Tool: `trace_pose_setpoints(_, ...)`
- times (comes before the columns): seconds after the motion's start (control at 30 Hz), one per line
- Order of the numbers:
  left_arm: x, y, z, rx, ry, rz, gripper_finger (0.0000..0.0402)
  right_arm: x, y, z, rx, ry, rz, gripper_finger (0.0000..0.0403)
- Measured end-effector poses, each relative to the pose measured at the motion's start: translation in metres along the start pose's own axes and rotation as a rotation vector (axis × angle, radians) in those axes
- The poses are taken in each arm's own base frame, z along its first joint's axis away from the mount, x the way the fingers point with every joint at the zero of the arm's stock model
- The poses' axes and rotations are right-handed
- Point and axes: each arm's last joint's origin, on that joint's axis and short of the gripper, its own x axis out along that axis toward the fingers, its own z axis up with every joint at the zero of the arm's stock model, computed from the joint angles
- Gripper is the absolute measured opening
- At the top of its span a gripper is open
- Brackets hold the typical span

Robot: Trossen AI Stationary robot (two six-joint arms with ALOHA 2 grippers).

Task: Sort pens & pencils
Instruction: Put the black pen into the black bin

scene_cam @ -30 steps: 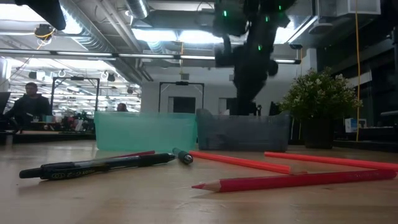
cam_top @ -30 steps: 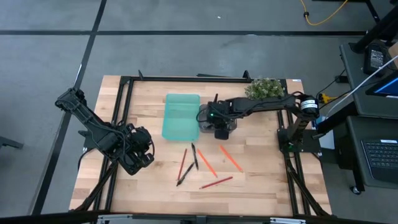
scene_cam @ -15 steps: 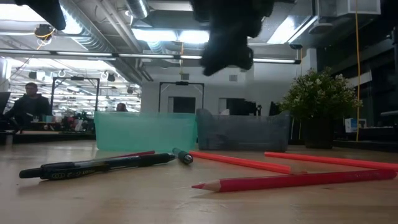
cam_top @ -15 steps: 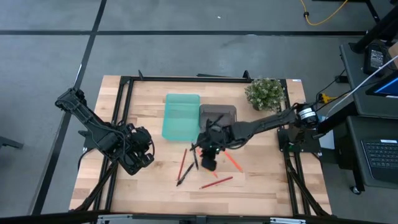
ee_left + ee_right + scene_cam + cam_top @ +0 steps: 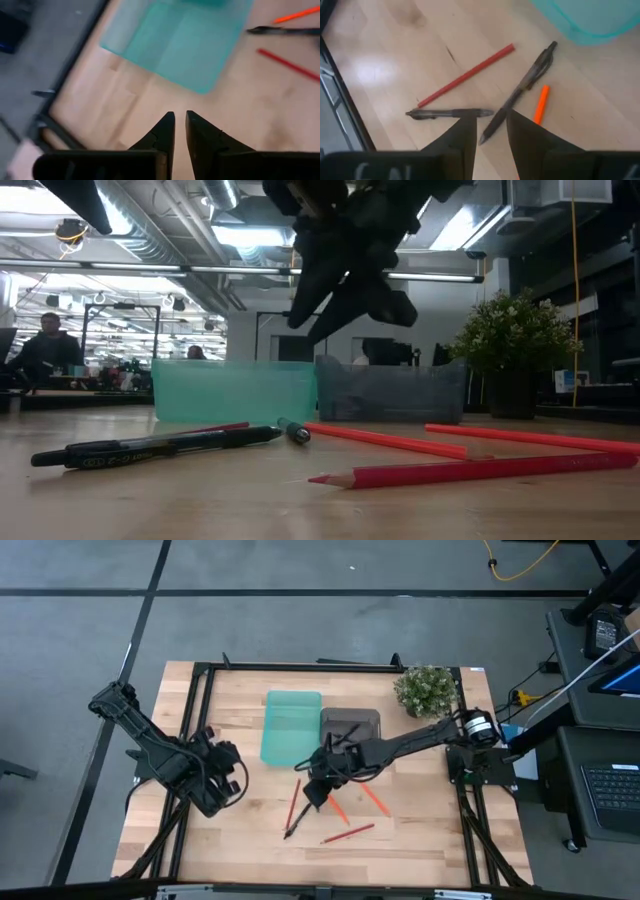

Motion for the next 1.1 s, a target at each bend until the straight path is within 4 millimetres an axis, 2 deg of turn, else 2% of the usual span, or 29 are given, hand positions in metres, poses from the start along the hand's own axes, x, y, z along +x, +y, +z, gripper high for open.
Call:
trace_pose_setpoints(0.27,0.006,0.008,0.007,0.052,-0.030,0.079,0.0041,-0.011,0.003,0.001,0.049,0.046,-0.080,0.0108)
trace_pose_setpoints(0.57,0.021,0.020,0.021,0.070,0.017,0.154,0.0041,-0.013,0.009,-0.009,0.118,0.015,-0.134,0.0108)
trace_pose_setpoints(0.77,0.024,0.021,0.022,0.096,0.068,0.139,0.0041,0.002,0.013,-0.015,0.158,0.003,-0.120,0.0108)
trace_pose_setpoints(0.97,0.022,0.019,0.019,0.116,0.122,0.092,0.0041,0.017,0.030,-0.027,0.149,-0.066,-0.029,0.0108)
trace_pose_setpoints(1.1,0.018,0.015,0.014,0.158,0.138,0.055,0.0041,0.023,0.037,-0.032,0.212,-0.024,-0.108,0.0095)
